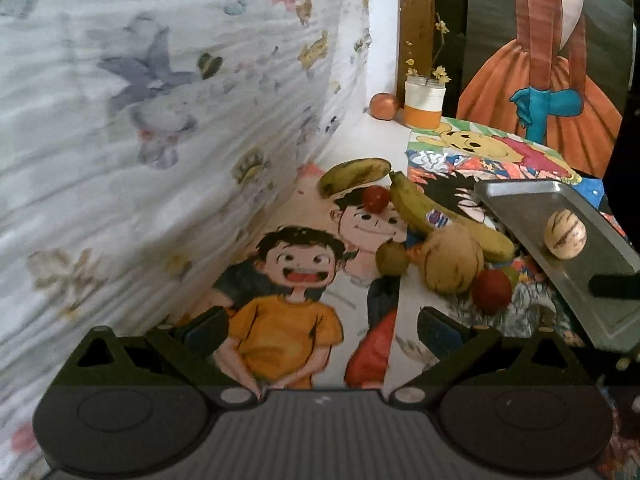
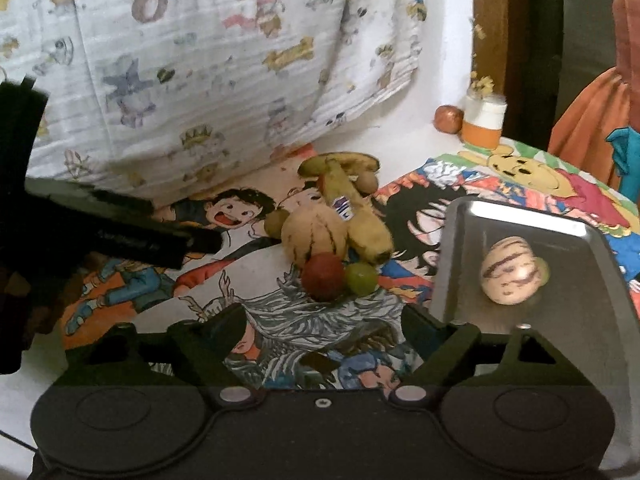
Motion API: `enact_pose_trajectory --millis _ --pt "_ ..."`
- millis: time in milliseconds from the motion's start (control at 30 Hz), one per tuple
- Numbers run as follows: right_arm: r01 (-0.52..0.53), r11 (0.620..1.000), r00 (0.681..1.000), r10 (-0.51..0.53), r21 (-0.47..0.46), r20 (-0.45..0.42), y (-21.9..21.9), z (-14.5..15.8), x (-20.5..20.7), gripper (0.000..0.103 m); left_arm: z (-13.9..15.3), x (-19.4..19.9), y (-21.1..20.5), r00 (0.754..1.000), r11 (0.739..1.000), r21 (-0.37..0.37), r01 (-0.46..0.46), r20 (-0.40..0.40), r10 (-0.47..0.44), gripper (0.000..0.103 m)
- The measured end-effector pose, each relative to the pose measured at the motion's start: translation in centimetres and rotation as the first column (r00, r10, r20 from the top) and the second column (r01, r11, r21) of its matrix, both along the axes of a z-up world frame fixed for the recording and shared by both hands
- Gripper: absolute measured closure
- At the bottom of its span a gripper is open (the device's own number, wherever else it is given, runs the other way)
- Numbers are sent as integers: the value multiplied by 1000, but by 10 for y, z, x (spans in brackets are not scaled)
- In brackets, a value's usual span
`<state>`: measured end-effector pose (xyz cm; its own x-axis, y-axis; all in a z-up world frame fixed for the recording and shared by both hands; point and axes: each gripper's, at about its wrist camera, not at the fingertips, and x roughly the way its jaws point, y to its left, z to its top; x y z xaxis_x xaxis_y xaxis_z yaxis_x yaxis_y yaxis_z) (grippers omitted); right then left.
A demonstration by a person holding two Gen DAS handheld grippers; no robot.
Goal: Organize fruits
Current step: 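Grasp the small brown kiwi with the left tool while the right tool grasps the red tomato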
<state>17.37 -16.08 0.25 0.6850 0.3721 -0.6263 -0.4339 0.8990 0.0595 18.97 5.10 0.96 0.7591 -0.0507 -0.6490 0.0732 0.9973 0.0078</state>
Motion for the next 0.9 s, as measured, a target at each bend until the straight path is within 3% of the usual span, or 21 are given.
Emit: enact_pose_trajectory --millis 333,567,900 --pt "12 1000 999 -11 17 -49 15 -16 23 40 -13 44 1 1000 996 -86 5 -6 -6 2" --pt "33 999 998 -31 39 -61 17 -20 35 51 -21 66 -3 1000 992 -122 15 -25 -18 15" --pt "36 998 998 -34 54 -51 20 -21 41 58 -25 77 -13 999 987 -156 49 -11 -51 33"
